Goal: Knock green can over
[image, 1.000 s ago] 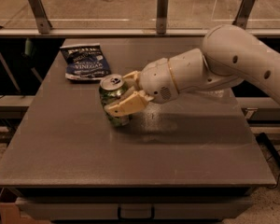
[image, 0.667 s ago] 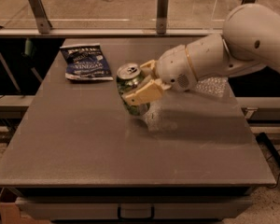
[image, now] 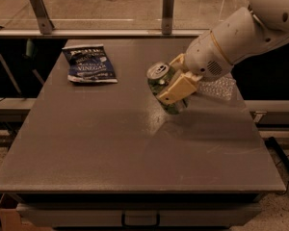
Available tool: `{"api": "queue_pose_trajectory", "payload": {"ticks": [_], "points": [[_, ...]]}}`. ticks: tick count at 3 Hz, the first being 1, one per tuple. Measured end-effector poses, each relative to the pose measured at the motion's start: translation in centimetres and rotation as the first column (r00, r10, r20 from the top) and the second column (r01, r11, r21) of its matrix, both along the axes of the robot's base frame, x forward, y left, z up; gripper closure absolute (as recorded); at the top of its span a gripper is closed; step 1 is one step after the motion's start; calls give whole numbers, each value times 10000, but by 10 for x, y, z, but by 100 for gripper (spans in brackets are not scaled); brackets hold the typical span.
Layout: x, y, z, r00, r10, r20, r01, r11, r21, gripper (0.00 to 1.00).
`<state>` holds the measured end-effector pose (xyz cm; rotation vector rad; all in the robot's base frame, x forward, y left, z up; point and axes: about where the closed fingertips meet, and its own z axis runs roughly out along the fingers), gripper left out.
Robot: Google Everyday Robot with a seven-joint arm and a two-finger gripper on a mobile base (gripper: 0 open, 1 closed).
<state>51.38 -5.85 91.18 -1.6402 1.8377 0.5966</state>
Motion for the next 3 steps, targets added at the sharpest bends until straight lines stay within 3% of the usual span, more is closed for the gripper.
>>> {"api": "queue_pose_trajectory", "payload": {"ticks": [1, 2, 3], "points": [[2, -20, -9, 9996, -146, -239, 116, 9929, -1185, 100], [4, -22, -20, 9987, -165, -491, 67, 9809, -1946, 83], [2, -5, -30, 9972, 172, -730, -335, 9729, -2286, 59]]}}
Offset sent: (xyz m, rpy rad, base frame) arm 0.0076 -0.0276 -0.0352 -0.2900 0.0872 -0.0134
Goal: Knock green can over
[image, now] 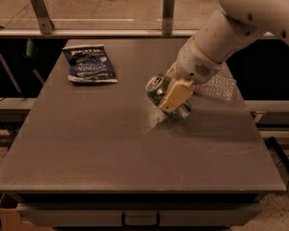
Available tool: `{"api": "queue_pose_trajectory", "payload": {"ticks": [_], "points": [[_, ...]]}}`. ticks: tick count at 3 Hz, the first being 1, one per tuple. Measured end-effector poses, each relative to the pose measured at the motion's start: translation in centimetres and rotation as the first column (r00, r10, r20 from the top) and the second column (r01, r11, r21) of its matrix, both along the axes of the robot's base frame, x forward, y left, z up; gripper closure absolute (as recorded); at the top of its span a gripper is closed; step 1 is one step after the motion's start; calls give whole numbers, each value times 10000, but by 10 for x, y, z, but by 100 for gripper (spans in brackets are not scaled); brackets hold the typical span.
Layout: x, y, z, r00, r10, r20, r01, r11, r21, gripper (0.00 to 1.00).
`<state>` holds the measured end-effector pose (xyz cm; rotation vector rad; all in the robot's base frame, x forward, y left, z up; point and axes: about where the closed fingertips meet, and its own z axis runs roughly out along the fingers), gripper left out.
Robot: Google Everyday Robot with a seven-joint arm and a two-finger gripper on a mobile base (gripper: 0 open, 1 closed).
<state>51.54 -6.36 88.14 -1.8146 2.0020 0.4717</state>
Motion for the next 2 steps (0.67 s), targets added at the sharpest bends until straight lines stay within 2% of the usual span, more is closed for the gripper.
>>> {"api": "queue_pose_trajectory", "payload": {"ticks": [2], "points": [[-10, 28, -8, 9981, 561, -274, -562, 9984, -39, 12]]}}
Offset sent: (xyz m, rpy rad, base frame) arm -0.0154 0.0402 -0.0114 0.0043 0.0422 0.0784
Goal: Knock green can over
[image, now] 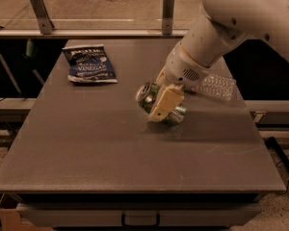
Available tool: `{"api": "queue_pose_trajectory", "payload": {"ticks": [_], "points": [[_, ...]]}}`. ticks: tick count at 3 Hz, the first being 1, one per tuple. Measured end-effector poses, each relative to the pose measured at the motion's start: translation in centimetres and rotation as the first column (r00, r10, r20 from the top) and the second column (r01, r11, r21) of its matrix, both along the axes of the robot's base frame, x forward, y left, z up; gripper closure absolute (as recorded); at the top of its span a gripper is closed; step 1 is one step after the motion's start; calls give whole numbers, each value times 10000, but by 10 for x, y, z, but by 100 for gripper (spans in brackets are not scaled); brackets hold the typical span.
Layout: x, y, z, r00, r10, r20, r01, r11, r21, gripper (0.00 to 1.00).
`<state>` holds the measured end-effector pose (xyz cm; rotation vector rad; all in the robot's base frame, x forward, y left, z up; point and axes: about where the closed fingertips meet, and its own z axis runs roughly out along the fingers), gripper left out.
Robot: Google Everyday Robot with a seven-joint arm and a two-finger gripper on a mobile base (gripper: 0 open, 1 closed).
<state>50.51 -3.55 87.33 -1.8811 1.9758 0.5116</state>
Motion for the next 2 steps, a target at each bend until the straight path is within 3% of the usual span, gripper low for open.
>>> {"api": "queue_pose_trajectory", "payload": {"ticks": [1, 2], "points": [[0, 4, 3, 10000, -4, 39, 4, 9999, 108, 0], [4, 2, 9, 9998, -166, 139, 162, 9994, 291, 0]]}}
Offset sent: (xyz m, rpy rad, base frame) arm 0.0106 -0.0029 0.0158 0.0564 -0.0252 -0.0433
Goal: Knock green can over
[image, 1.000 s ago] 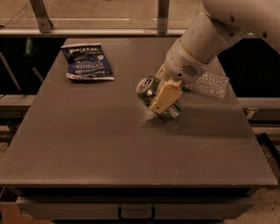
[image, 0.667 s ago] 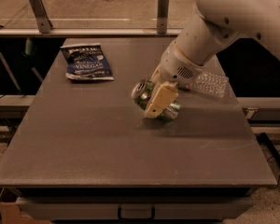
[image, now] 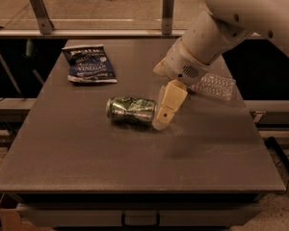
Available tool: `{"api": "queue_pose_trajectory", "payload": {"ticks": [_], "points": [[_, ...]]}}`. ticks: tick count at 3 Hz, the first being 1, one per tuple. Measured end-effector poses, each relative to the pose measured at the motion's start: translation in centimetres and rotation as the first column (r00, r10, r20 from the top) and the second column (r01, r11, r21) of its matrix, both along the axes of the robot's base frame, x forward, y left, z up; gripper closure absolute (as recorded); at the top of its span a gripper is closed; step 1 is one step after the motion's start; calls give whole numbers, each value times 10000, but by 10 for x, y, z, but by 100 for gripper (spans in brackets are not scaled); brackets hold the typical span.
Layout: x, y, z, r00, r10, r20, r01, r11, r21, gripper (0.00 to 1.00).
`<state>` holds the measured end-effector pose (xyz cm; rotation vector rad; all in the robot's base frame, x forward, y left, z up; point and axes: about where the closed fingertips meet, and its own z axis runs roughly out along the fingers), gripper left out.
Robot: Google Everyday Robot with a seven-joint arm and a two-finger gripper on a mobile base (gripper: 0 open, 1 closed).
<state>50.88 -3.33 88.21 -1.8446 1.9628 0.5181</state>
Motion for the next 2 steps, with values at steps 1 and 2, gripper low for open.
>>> {"api": "queue_pose_trajectory", "payload": {"ticks": [1, 2], "points": [[4, -11, 9, 9993, -312, 191, 305, 9989, 351, 0], [7, -61, 41, 9886, -1038, 1089, 892, 9874, 1308, 0]]}}
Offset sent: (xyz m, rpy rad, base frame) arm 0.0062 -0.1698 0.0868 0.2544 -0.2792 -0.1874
